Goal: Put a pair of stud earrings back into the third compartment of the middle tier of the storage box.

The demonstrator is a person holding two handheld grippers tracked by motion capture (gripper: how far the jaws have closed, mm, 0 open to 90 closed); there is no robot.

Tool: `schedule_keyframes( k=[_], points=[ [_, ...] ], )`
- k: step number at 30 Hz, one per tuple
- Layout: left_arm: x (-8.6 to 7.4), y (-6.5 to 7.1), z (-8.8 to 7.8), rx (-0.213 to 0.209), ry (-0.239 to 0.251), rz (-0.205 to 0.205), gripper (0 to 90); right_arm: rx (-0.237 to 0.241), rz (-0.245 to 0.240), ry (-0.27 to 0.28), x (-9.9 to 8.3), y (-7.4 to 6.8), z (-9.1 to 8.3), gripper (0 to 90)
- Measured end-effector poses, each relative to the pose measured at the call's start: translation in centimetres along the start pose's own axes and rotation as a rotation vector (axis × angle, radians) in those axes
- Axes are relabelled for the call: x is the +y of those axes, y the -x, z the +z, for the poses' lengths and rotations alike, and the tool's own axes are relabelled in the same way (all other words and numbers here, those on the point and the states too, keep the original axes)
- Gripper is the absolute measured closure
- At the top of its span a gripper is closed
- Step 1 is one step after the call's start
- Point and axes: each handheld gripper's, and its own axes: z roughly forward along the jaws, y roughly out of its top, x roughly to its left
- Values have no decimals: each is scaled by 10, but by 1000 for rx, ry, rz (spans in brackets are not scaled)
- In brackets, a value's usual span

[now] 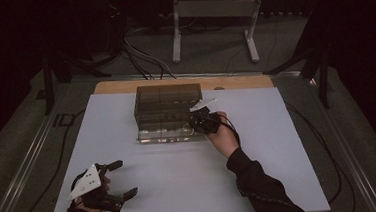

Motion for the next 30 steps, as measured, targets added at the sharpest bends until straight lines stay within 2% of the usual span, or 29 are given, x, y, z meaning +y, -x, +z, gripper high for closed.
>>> schedule_keyframes(
  k=[3,8,15,21,24,26,27,30],
  points=[
    [0,0,0,0,-2,2,6,8,9,9,1,0,-2,795],
    [0,0,0,4,-1,1,5,50,2,36,5,-4,-11,642],
    [1,1,0,0,-2,3,5,88,-15,72,9,-13,-26,569],
    [1,1,-1,2,-2,2,5,129,-11,99,9,-16,-38,426],
    [1,1,0,1,0,0,5,139,-10,109,8,-16,-45,378],
    [1,1,0,1,0,0,5,135,-11,112,8,-17,-47,378],
    [1,1,1,-1,-4,2,5,150,-19,108,6,-17,-50,234],
    [1,1,1,1,0,-3,5,141,-40,117,4,-17,-55,134]
  ],
)
